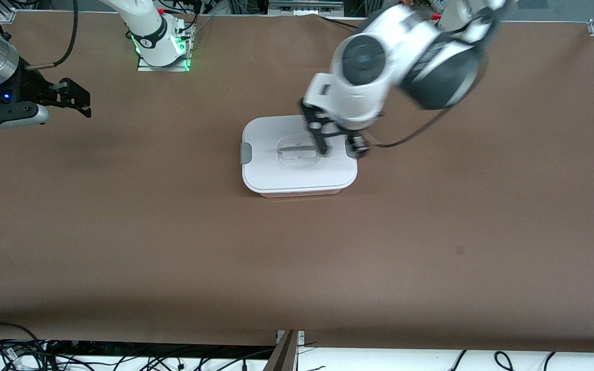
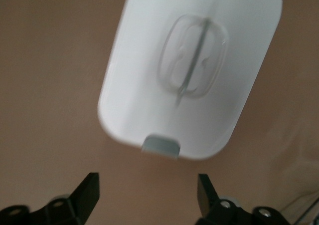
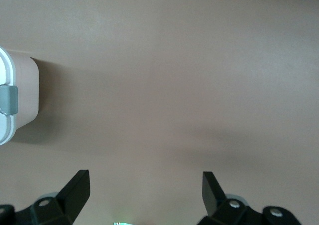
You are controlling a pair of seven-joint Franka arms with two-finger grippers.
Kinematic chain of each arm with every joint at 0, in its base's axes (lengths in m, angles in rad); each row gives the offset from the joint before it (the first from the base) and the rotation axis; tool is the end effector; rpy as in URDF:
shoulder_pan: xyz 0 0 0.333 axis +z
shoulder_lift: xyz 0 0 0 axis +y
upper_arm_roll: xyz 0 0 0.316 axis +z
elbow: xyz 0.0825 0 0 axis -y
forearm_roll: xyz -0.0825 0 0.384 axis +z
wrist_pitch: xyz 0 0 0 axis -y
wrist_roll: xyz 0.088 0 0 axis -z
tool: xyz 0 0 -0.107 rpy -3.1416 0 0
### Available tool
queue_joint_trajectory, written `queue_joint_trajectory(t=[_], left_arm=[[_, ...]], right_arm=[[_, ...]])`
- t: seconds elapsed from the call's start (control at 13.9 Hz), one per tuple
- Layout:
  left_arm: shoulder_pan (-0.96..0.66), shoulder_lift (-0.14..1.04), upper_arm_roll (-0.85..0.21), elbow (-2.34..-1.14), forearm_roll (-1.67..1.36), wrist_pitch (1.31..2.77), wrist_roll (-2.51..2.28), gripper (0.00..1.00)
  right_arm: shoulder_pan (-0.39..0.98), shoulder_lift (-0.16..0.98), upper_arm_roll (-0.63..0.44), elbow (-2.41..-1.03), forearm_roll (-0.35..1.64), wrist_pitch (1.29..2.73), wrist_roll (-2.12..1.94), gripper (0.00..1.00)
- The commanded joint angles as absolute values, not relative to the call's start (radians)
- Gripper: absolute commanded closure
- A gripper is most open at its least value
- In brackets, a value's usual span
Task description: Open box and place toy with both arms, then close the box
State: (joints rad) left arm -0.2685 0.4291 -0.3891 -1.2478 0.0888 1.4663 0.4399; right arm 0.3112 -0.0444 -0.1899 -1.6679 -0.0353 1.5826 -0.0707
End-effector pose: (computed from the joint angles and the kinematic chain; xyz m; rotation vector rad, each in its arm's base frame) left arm 0.5551 -0.3512 0.5197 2.6396 -1.5796 -0.2885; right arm 0.5367 0.0595 0.6036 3.0984 0.3007 -0.0638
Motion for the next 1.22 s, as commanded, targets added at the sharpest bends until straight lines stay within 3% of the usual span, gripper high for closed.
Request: queue_joint_trajectory(t=[0.0, 0.22, 0.43, 0.57, 0.72, 1.15], left_arm=[[-0.053, 0.341, -0.399, -1.281, 0.058, 1.389, 0.433, 0.0], [0.06, 0.321, -0.391, -1.272, 0.154, 1.35, 0.439, 0.0], [0.063, 0.201, -0.342, -1.325, 0.212, 1.359, 0.413, 0.0], [-0.027, 0.061, -0.177, -1.513, 0.201, 1.525, 0.407, 0.0], [-0.028, -0.052, -0.134, -1.67, 0.189, 1.649, 0.367, 0.0], [-0.026, -0.051, -0.008, -1.684, 0.01, 1.651, 0.17, 0.0]], right_arm=[[0.301, -0.054, -0.183, -1.683, -0.023, 1.594, -0.063, 0.0], [0.301, -0.054, -0.183, -1.683, -0.023, 1.594, -0.064, 0.0], [0.301, -0.054, -0.184, -1.684, -0.023, 1.594, -0.063, 0.0], [0.301, -0.054, -0.183, -1.683, -0.023, 1.594, -0.063, 0.0], [0.301, -0.054, -0.184, -1.683, -0.023, 1.594, -0.063, 0.0], [0.301, -0.054, -0.184, -1.684, -0.023, 1.594, -0.063, 0.0]])
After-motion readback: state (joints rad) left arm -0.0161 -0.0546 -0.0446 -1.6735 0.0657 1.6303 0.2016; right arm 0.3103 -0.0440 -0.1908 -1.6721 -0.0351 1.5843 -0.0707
